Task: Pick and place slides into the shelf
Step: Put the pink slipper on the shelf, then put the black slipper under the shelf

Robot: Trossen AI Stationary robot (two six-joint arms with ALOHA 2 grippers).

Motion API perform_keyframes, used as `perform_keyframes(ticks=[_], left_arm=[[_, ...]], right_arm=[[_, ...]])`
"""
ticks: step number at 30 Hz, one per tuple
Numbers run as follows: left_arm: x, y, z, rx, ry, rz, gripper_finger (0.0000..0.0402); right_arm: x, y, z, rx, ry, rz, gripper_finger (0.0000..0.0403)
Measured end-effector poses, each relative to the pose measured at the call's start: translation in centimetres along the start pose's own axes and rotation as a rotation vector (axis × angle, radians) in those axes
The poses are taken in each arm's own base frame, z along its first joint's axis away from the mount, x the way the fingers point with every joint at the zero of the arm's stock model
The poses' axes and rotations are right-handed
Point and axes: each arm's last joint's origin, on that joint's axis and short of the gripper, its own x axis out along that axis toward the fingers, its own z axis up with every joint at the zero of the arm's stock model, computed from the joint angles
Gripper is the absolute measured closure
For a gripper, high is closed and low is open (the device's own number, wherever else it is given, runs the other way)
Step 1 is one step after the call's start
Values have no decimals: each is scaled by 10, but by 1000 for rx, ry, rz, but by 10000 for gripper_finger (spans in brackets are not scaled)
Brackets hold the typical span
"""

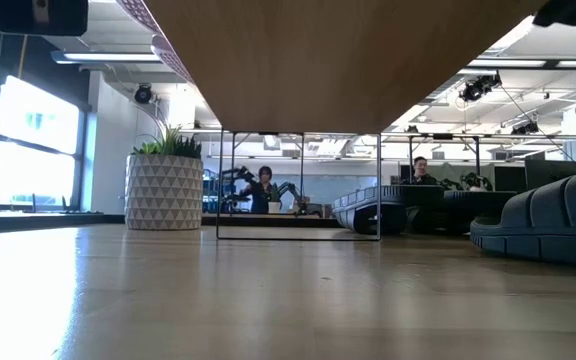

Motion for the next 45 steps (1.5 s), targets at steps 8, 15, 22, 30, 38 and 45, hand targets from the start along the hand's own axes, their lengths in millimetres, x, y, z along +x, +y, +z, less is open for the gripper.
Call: perform_keyframes(ticks=[8, 15, 22, 30, 38, 45], left_arm=[[-5, 7, -3, -5, 72, 51, 231], [-12, 1, -15, 81, 176, -5, 231], [-20, 0, -37, 190, 179, 30, 231], [-21, 1, -39, 209, 86, 69, 231], [-21, 1, -39, 205, 100, 63, 231], [-21, 1, -39, 244, 73, 72, 231]], right_arm=[[-17, -8, -13, -20, 81, 7, 403], [-16, -5, -35, -91, 198, -76, 403], [1, 10, -52, -318, 209, -177, 395], [48, 27, -68, -507, 236, -364, 289], [77, 34, -88, -602, 322, -475, 205], [81, 37, -94, -619, 229, -524, 203]])
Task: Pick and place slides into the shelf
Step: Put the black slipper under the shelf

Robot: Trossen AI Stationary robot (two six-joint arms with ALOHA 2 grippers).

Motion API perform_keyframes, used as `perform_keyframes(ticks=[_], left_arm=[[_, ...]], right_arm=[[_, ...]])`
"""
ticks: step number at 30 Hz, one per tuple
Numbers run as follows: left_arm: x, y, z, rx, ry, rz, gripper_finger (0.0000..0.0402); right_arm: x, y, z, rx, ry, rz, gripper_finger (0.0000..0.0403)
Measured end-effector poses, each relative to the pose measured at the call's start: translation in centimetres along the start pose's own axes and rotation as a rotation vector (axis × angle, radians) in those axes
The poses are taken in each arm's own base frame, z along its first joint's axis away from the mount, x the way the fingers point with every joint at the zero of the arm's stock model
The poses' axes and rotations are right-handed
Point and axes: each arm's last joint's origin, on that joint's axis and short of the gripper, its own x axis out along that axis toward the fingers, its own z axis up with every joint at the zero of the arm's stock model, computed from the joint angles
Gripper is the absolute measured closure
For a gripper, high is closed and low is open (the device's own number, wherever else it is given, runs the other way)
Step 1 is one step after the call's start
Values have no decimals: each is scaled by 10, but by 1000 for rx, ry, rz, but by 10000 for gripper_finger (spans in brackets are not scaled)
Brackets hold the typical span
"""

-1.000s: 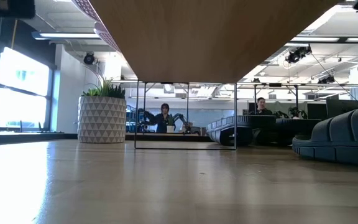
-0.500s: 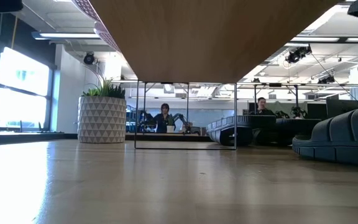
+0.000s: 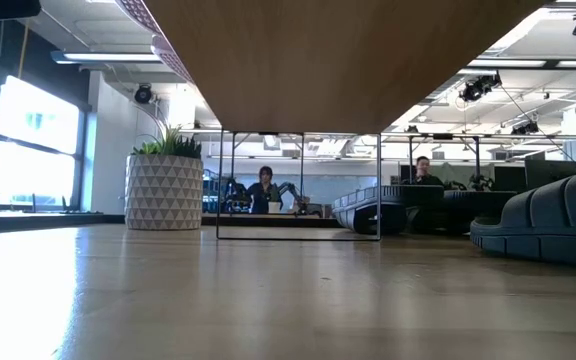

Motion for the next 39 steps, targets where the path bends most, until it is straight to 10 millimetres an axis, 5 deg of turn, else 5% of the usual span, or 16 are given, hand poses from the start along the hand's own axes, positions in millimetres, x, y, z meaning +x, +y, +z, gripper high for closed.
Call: perform_keyframes(ticks=[11, 20, 23, 29, 33, 39], left_arm=[[0, 0, 0, -37, -13, 6, 232], [0, 0, 1, -84, -15, 3, 232], [0, 0, 1, -88, -19, 0, 232], [0, -13, 15, -182, -78, -170, 232], [-9, -25, 32, -163, -133, -362, 232], [-47, -30, 46, -104, -191, -489, 232]], right_arm=[[36, 17, 7, 20, 73, -131, 220], [35, 9, 2, 129, 106, -221, 380], [34, 7, 0, 136, 132, -231, 390], [8, -4, 4, 132, 209, -296, 398], [-18, -14, 13, 140, 154, -184, 400], [-48, -34, 15, 208, 132, -36, 402]])
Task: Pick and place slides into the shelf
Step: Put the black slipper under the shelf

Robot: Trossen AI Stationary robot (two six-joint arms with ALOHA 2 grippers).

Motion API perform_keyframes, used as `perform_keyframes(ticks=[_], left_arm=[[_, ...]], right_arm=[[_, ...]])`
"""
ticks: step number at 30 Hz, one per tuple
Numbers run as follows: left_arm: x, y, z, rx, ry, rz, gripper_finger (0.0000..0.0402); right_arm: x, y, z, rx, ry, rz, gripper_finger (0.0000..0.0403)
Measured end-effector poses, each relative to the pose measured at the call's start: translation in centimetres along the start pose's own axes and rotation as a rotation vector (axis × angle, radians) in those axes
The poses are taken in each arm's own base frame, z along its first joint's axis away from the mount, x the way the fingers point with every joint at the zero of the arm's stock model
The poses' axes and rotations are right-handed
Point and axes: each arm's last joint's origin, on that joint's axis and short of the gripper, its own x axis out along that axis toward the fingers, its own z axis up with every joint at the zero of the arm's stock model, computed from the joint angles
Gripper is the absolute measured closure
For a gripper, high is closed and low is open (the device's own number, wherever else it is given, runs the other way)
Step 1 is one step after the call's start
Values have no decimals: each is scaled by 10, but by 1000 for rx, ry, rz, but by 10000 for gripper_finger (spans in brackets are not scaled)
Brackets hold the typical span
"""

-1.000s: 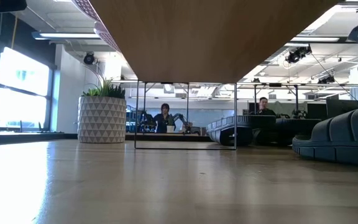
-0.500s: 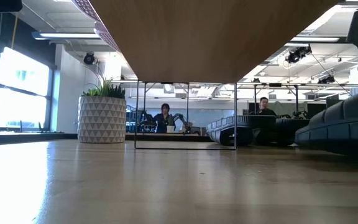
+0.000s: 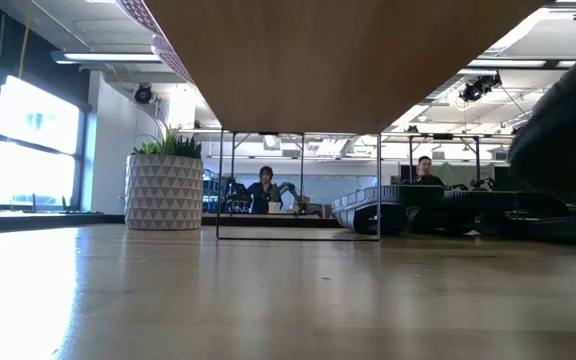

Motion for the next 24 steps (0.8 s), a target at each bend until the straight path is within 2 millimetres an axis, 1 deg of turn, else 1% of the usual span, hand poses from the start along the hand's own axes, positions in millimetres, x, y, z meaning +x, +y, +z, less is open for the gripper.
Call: perform_keyframes(ticks=[3, 6, 9, 11, 13, 16, 18, 20, 22, 24], left_arm=[[-17, -12, 10, 2, -52, -61, 232], [-35, -23, 20, -4, -107, -121, 232], [-50, -29, 26, 0, -140, -155, 231], [-59, -30, 29, 7, -149, -170, 231], [-66, -35, 32, 18, -167, -197, 231], [-75, -34, 41, 32, -201, -199, 231], [-80, -33, 47, 27, -228, -197, 231], [-83, -31, 53, 28, -259, -194, 231], [-86, -27, 60, 29, -291, -178, 231], [-87, -23, 67, 23, -318, -166, 231]], right_arm=[[-10, -11, -5, 19, 9, 66, 402], [-22, -24, -12, 1, 43, 159, 402], [-38, -41, -18, -10, 93, 284, 402], [-53, -55, -19, 3, 112, 392, 402], [-71, -71, -18, 54, 122, 507, 402], [-105, -102, -14, 163, 61, 687, 402], [-129, -122, -9, 222, -65, 818, 403], [-154, -144, -3, 246, -271, 922, 403], [-178, -167, 4, 232, -539, 949, 403], [-199, -187, 10, 192, -809, 908, 403]])
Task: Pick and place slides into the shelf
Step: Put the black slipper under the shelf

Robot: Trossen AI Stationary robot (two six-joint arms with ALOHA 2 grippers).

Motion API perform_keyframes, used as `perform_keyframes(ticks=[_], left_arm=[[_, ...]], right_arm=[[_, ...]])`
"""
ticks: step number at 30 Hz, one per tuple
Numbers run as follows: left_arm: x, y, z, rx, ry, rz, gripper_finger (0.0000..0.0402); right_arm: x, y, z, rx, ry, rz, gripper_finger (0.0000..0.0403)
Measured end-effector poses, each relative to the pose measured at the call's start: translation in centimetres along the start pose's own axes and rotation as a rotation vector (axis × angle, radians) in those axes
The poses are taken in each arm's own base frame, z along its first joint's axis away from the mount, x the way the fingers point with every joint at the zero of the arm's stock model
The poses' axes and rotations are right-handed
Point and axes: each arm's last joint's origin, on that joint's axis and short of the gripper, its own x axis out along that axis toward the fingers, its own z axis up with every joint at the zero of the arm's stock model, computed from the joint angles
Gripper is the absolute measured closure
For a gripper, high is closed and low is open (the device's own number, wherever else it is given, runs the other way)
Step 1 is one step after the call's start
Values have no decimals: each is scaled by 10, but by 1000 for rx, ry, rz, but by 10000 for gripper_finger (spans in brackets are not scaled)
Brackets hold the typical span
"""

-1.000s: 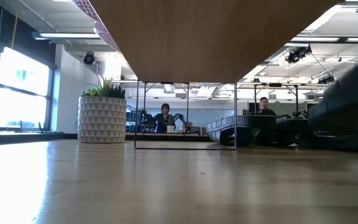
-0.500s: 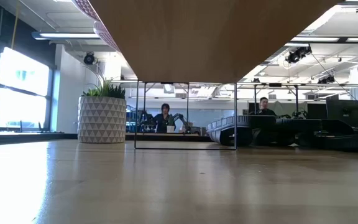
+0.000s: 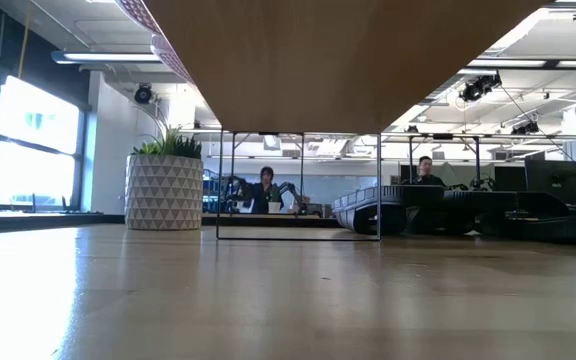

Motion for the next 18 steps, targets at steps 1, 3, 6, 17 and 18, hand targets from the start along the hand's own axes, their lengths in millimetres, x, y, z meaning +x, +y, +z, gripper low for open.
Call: perform_keyframes(ticks=[1, 3, 6, 17, 18], left_arm=[[0, 2, 3, 3, -15, 9, 231], [1, 6, 10, 53, -45, 29, 231], [2, 10, 16, 243, -70, 56, 231], [27, 28, 4, 1188, 52, 217, 231], [31, 30, 2, 1258, 68, 234, 232]], right_arm=[[-6, 2, 11, -88, -92, -1, 403], [-14, 5, 26, -282, -215, -26, 403], [-10, 7, 36, -582, -259, -103, 403], [71, -18, 39, -718, -123, -188, 403], [77, -22, 41, -707, -128, -179, 403]])
